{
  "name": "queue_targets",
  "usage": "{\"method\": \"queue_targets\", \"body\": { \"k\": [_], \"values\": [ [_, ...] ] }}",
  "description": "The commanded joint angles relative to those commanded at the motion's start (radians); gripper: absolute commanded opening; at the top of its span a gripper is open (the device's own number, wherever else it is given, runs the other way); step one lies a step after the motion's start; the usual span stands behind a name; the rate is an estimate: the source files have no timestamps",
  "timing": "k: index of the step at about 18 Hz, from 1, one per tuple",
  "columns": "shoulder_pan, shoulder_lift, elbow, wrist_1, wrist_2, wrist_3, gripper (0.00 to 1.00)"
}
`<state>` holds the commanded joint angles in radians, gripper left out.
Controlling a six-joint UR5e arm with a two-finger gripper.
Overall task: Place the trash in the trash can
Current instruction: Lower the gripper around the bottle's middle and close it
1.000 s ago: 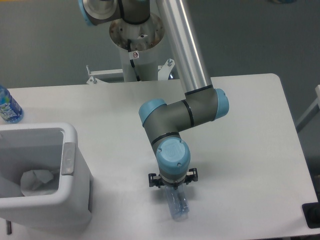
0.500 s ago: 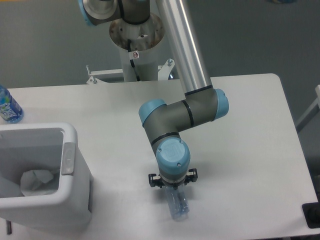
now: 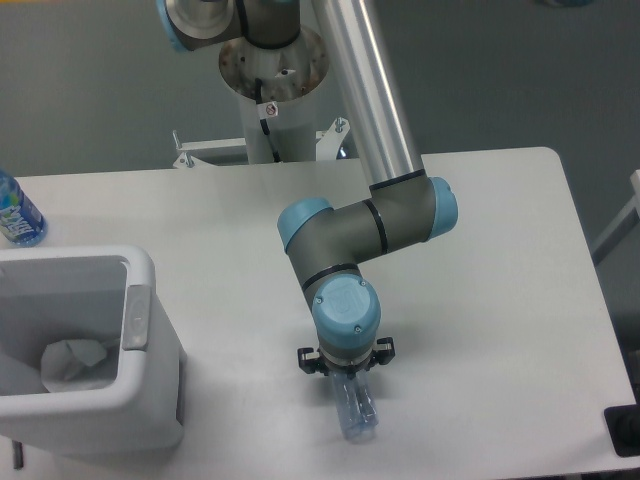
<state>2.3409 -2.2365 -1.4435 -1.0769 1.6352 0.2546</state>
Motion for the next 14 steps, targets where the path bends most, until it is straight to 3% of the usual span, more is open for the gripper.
{"method": "queue_targets", "body": {
  "k": [14],
  "values": [
    [0.000, 0.020, 0.000, 0.005, -0.002, 0.002, 0.59]
  ]
}}
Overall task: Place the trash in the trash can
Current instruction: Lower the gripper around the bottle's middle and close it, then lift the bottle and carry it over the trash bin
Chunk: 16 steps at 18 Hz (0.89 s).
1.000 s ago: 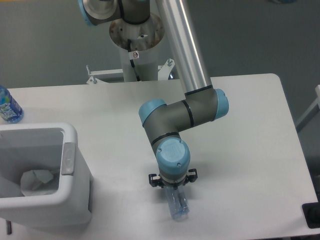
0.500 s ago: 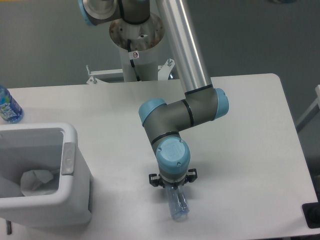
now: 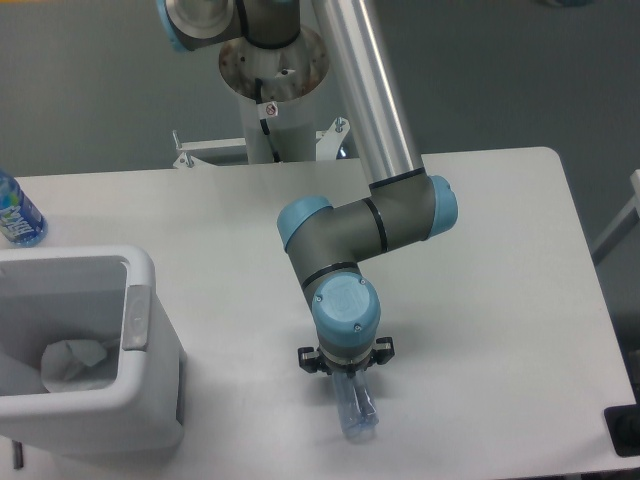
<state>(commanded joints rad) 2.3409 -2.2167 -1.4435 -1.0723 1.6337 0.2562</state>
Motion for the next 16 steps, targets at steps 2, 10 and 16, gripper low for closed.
{"method": "queue_targets", "body": {
  "k": [2, 10, 16],
  "values": [
    [0.000, 0.020, -0.002, 0.005, -0.008, 0.011, 0.59],
    [0.034, 0.118, 0.023, 0.074, -0.093, 0.034, 0.59],
    [0.057, 0.176, 0.116, 0.218, -0.264, -0.047, 0.59]
  ]
}}
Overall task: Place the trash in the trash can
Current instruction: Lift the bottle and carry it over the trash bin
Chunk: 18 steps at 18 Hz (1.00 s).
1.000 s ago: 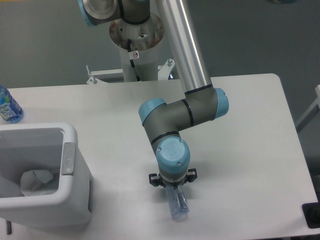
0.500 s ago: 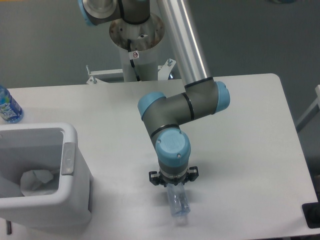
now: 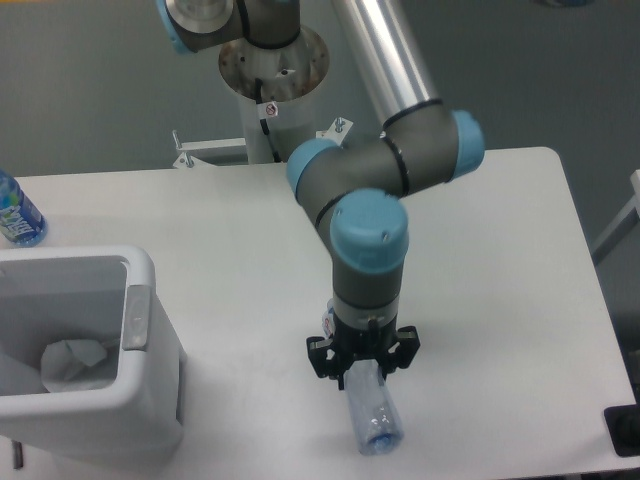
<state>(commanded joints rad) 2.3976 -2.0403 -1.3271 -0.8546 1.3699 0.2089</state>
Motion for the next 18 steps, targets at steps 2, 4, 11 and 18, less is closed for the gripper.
{"method": "queue_targets", "body": {
  "k": [2, 4, 11, 18],
  "values": [
    [0.000, 0.017, 0.040, 0.025, -0.012, -0.049, 0.59],
    [-0.002, 0.041, 0.075, 0.031, -0.046, -0.071, 0.59],
    [-0.049, 0.127, 0.100, 0.127, -0.130, -0.077, 0.59],
    [-0.190, 0.144, 0.108, 0.230, -0.129, -0.101, 0.59]
  ]
}}
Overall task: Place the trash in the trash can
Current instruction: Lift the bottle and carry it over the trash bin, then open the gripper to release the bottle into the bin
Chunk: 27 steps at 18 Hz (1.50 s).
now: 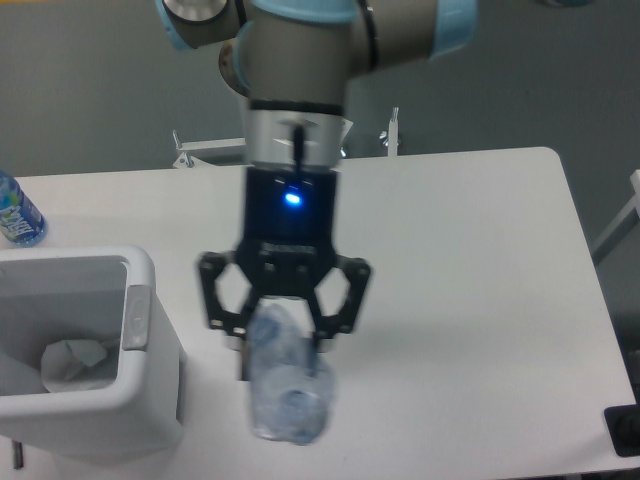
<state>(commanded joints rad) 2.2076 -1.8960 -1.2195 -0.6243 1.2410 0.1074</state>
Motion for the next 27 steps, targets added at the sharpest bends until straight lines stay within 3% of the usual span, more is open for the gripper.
{"method": "queue_targets", "body": {
  "k": [6, 10, 19, 23, 24, 25, 26, 27],
  "values": [
    [-0.104, 0.015, -0.011, 0.000, 0.000, -0.029, 0.59],
    [-0.156, 0.008, -0.055, 0.000, 0.000, -0.037, 0.59],
    [-0.183, 0.002, -0.156, 0.000, 0.000, -0.034, 0.61],
    [-0.200, -0.009, -0.179, -0.002, 0.002, -0.038, 0.70],
    [-0.200, -0.008, -0.186, -0.002, 0.002, -0.038, 0.76],
    [-0.203, -0.002, -0.195, -0.002, 0.002, -0.037, 0.91],
    [-0.204, 0.006, -0.198, -0.002, 0.002, -0.035, 1.00],
    [-0.206, 0.011, -0.199, -0.002, 0.002, -0.037, 1.00]
  ]
}}
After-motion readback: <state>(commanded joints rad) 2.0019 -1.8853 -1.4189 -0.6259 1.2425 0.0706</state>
